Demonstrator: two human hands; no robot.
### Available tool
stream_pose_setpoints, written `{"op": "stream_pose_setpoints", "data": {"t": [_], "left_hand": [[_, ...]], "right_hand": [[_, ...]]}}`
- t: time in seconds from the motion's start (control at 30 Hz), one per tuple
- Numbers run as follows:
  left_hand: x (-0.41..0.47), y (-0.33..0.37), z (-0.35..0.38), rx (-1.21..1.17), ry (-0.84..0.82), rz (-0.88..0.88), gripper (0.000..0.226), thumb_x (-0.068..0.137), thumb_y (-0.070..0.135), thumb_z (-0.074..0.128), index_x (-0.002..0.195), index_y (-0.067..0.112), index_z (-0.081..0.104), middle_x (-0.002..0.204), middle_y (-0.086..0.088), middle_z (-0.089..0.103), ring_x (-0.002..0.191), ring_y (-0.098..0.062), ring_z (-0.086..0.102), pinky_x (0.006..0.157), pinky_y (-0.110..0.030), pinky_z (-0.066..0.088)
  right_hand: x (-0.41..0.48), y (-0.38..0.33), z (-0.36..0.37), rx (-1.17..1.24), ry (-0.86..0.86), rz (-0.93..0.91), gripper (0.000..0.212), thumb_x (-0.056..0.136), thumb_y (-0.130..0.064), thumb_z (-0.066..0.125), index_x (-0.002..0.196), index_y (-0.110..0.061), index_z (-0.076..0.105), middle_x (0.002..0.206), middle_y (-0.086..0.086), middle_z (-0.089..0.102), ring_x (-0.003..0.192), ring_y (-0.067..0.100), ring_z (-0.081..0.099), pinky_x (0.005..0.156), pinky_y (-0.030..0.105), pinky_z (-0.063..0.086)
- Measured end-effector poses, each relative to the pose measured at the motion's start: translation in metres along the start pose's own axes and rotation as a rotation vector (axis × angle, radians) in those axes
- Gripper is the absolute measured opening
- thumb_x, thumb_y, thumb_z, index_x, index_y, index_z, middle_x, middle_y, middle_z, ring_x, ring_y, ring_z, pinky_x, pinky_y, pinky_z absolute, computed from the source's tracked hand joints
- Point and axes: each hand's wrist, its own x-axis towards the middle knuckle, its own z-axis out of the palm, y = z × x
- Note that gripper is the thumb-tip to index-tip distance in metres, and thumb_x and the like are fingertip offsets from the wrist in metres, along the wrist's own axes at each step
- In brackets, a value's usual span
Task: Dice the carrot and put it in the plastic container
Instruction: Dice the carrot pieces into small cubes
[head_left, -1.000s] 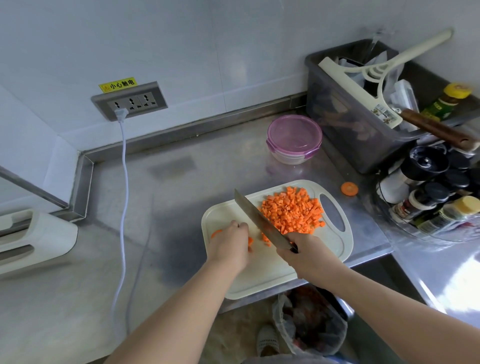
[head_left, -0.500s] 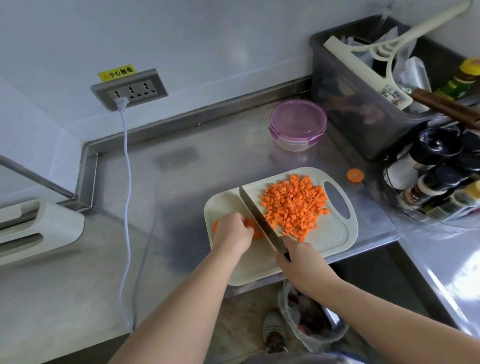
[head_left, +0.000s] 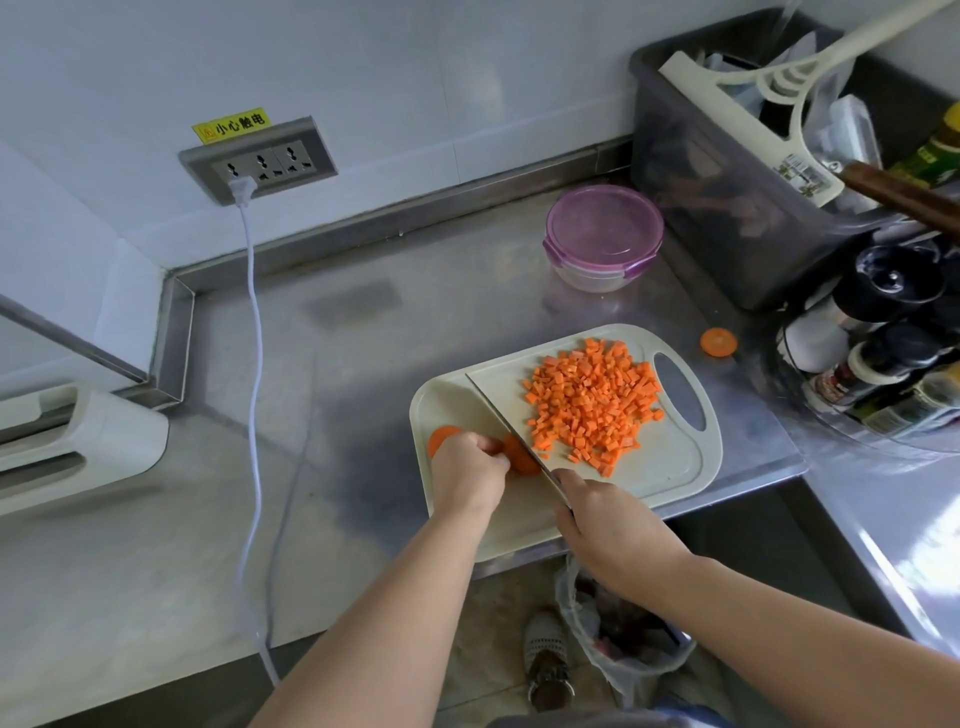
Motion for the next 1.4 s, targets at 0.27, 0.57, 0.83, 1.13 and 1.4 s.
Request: {"op": "stream_pose_setpoints", "data": {"t": [0.27,0.57,0.83,1.13,1.4], "left_hand": [[-0.004,0.002,-0.001,-0.031,-0.033,-0.042,0.015,0.084,0.017,0.070,0.077,0.023,0.058,0.084,-0.006,0.072,0.082,-0.019,0.070,0.080,-0.030,0.055],[-0.008,0.005,0.002,-0.055,0.022,-0.058,0.009,0.086,0.020,0.067,0.090,0.012,0.071,0.087,-0.004,0.072,0.084,-0.020,0.067,0.072,-0.026,0.050],[-0.013,0.006,0.001,-0.116,0.018,-0.059,0.031,0.088,0.013,0.065,0.062,0.029,0.056,0.076,-0.009,0.071,0.083,-0.023,0.070,0.082,-0.037,0.057],[-0.011,0.006,0.002,-0.126,-0.001,-0.080,0.022,0.083,0.011,0.065,0.063,0.019,0.062,0.073,-0.009,0.071,0.080,-0.027,0.069,0.081,-0.043,0.057],[-0.009,0.004,0.004,-0.112,-0.012,-0.072,0.012,0.083,0.015,0.067,0.072,0.019,0.066,0.077,-0.008,0.072,0.082,-0.027,0.069,0.083,-0.042,0.057]], "right_hand": [[0.003,0.004,0.004,0.109,0.019,0.023,0.030,0.101,-0.024,0.036,0.128,-0.013,0.045,0.097,0.007,0.063,0.085,0.023,0.062,0.077,0.040,0.053],[0.005,0.001,0.002,0.019,0.005,0.002,0.026,0.102,-0.022,0.033,0.123,-0.013,0.045,0.090,0.003,0.057,0.080,0.022,0.058,0.072,0.035,0.050],[0.010,0.010,-0.011,0.060,0.123,0.062,0.011,0.099,-0.019,0.038,0.088,-0.019,0.037,0.069,-0.003,0.043,0.067,0.022,0.048,0.064,0.034,0.041],[-0.003,-0.008,-0.008,-0.003,0.091,0.024,0.029,0.100,-0.020,0.035,0.127,-0.017,0.046,0.092,0.006,0.059,0.085,0.030,0.060,0.073,0.038,0.051],[0.000,-0.011,0.001,-0.037,0.051,0.085,0.032,0.100,-0.020,0.036,0.131,-0.016,0.044,0.101,0.006,0.064,0.089,0.028,0.064,0.079,0.042,0.055]]}}
